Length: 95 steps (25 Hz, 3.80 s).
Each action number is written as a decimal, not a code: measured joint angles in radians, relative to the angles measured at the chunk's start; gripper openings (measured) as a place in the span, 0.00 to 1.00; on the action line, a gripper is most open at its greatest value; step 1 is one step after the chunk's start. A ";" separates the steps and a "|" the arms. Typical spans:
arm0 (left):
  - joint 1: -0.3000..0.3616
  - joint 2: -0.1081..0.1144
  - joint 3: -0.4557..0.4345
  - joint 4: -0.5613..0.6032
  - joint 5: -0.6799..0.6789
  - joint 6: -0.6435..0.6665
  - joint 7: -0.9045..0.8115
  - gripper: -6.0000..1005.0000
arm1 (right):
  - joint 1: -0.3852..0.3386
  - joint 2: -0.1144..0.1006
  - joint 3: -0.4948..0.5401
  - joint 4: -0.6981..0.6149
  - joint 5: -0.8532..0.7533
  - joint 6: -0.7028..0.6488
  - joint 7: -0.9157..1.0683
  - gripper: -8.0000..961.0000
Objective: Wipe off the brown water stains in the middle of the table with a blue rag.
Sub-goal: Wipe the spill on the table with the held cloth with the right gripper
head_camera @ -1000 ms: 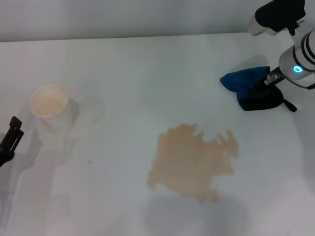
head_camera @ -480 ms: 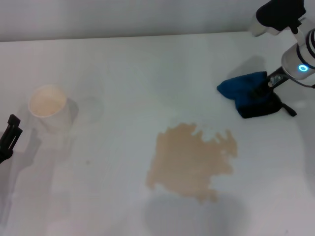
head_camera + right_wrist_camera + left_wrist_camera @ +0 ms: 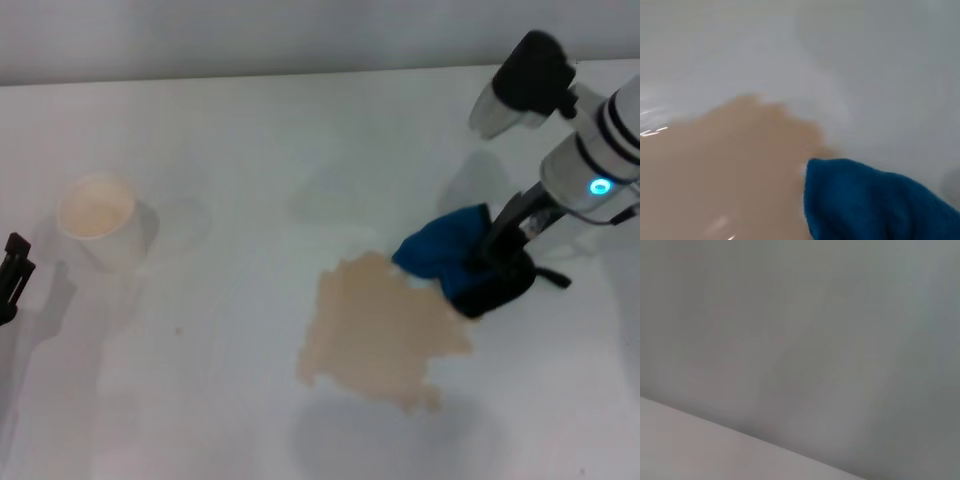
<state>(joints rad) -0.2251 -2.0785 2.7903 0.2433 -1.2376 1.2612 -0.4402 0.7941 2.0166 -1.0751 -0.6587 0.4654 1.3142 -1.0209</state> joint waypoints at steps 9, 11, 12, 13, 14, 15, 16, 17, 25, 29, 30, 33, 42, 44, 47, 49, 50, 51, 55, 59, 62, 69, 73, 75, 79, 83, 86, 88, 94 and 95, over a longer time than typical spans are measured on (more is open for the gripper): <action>-0.010 -0.002 0.000 0.001 -0.002 0.001 0.000 0.88 | -0.100 -0.001 -0.320 -0.123 0.202 0.157 0.011 0.08; -0.013 -0.003 0.000 0.004 -0.002 0.001 0.000 0.88 | -0.114 -0.002 -0.378 -0.141 0.235 0.166 0.017 0.07; -0.014 -0.003 0.000 0.006 -0.002 0.002 0.000 0.88 | -0.135 0.000 -0.424 -0.166 0.271 0.180 0.018 0.07; -0.016 -0.003 0.000 0.007 -0.002 0.002 0.000 0.88 | -0.135 0.000 -0.424 -0.166 0.271 0.180 0.018 0.06; -0.018 -0.003 0.000 0.008 -0.002 0.002 0.000 0.88 | -0.145 0.001 -0.447 -0.181 0.288 0.189 0.018 0.06; -0.020 -0.003 0.000 0.009 -0.002 0.002 0.000 0.88 | -0.155 0.003 -0.464 -0.196 0.301 0.201 0.017 0.06; -0.021 -0.003 0.000 0.009 -0.002 0.003 0.000 0.88 | -0.162 0.004 -0.482 -0.210 0.310 0.211 0.015 0.06; -0.022 -0.003 0.000 0.009 -0.002 0.003 0.000 0.88 | -0.168 0.005 -0.503 -0.225 0.321 0.223 0.013 0.06; -0.027 -0.003 0.000 0.010 -0.002 0.003 0.000 0.88 | -0.203 0.010 -0.677 -0.314 0.432 0.218 0.011 0.06; -0.032 -0.003 0.000 0.010 -0.002 0.003 0.000 0.88 | -0.208 0.013 -0.727 -0.346 0.465 0.158 0.013 0.06; -0.033 -0.003 0.000 0.010 -0.002 0.003 0.000 0.88 | -0.208 0.013 -0.733 -0.348 0.470 0.142 0.014 0.06; -0.034 -0.003 0.000 0.010 -0.002 0.003 0.000 0.88 | -0.208 0.014 -0.739 -0.350 0.494 0.081 0.010 0.06; -0.035 -0.003 0.000 0.010 -0.002 0.003 0.000 0.88 | -0.205 0.009 -0.739 -0.354 0.503 -0.040 0.008 0.06; -0.035 -0.002 0.000 0.010 -0.002 0.003 0.000 0.88 | -0.204 0.009 -0.736 -0.356 0.502 -0.060 0.008 0.07; -0.035 -0.002 0.000 0.009 -0.002 0.003 0.000 0.88 | -0.201 0.008 -0.733 -0.356 0.498 -0.092 0.008 0.07; -0.036 -0.002 0.000 0.008 -0.002 0.003 0.000 0.88 | -0.200 0.006 -0.731 -0.356 0.494 -0.120 0.008 0.07; -0.036 -0.002 0.000 0.008 -0.002 0.003 0.000 0.88 | -0.200 0.005 -0.730 -0.356 0.493 -0.133 0.008 0.07; -0.036 -0.002 0.000 0.008 -0.002 0.003 0.000 0.88 | -0.199 0.004 -0.730 -0.357 0.493 -0.148 0.008 0.07; -0.036 -0.001 0.000 0.009 -0.002 0.003 0.000 0.88 | -0.198 0.000 -0.726 -0.358 0.487 -0.200 0.013 0.08; -0.036 -0.001 0.000 0.010 -0.002 0.003 0.000 0.88 | -0.196 0.000 -0.702 -0.354 0.466 -0.230 0.015 0.08; -0.036 -0.001 0.000 0.010 -0.002 0.003 0.000 0.88 | -0.194 0.000 -0.667 -0.346 0.422 -0.256 0.024 0.08; -0.036 -0.001 0.000 0.010 -0.002 0.003 0.000 0.88 | -0.194 -0.001 -0.612 -0.338 0.312 -0.288 0.075 0.09; -0.036 0.000 0.000 0.010 -0.002 0.003 0.000 0.88 | -0.196 -0.001 -0.550 -0.337 0.259 -0.293 0.100 0.09; -0.036 0.000 0.000 0.010 -0.002 0.003 0.000 0.88 | -0.196 -0.001 -0.526 -0.334 0.247 -0.296 0.113 0.10; -0.036 0.000 0.000 0.007 -0.002 0.003 0.000 0.88 | -0.188 0.001 -0.516 -0.311 0.243 -0.308 0.134 0.10; -0.037 0.000 0.000 0.006 -0.002 0.003 0.000 0.88 | -0.165 0.009 -0.584 -0.270 0.308 -0.326 0.135 0.11; -0.037 0.000 0.000 0.006 -0.002 0.003 0.000 0.88 | -0.151 0.009 -0.684 -0.252 0.408 -0.355 0.135 0.11; -0.037 0.000 0.000 0.005 -0.002 0.003 0.000 0.88 | -0.147 0.010 -0.737 -0.254 0.465 -0.365 0.135 0.11; -0.037 -0.001 0.000 0.004 -0.002 0.002 0.000 0.88 | -0.126 0.011 -0.862 -0.266 0.662 -0.332 0.073 0.12; -0.037 -0.001 0.000 0.004 -0.002 0.002 0.000 0.88 | -0.123 0.011 -0.875 -0.271 0.677 -0.320 0.062 0.12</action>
<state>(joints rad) -0.2624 -2.0797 2.7903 0.2475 -1.2394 1.2636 -0.4402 0.6714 2.0274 -1.9498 -0.9297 1.1420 0.9947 -0.9587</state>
